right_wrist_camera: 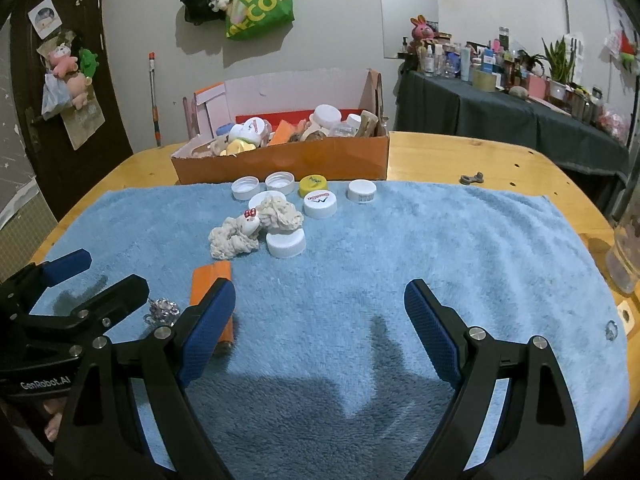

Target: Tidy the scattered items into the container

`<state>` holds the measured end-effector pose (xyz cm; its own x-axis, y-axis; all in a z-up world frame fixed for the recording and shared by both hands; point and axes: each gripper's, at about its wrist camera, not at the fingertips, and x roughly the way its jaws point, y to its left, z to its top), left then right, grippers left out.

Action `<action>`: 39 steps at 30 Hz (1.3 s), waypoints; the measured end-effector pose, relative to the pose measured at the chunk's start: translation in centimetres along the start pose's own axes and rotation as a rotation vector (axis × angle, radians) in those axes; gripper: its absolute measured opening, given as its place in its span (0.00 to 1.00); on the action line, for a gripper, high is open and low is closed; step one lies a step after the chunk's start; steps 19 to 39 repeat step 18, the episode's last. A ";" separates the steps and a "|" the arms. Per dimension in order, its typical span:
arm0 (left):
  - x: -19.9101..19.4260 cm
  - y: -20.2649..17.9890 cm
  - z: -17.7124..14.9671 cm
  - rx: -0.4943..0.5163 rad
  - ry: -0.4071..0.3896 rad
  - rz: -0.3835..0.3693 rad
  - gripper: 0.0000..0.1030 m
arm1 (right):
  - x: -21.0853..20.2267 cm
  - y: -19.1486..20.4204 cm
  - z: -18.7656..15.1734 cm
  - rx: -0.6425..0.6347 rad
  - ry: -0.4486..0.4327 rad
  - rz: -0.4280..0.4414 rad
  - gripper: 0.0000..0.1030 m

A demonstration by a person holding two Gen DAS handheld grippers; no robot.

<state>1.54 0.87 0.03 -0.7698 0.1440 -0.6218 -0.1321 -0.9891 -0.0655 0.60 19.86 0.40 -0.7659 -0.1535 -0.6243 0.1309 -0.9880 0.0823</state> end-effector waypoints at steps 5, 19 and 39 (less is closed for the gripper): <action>0.0 0.0 0.0 -0.001 -0.004 0.005 1.00 | 0.3 -0.2 -0.3 0.012 0.007 0.003 0.84; -0.1 0.1 0.1 0.002 -0.004 0.016 1.00 | 0.6 -0.3 -0.3 0.014 0.017 0.004 0.84; -0.1 0.1 0.1 0.002 -0.004 0.016 1.00 | 0.6 -0.3 -0.3 0.014 0.017 0.004 0.84</action>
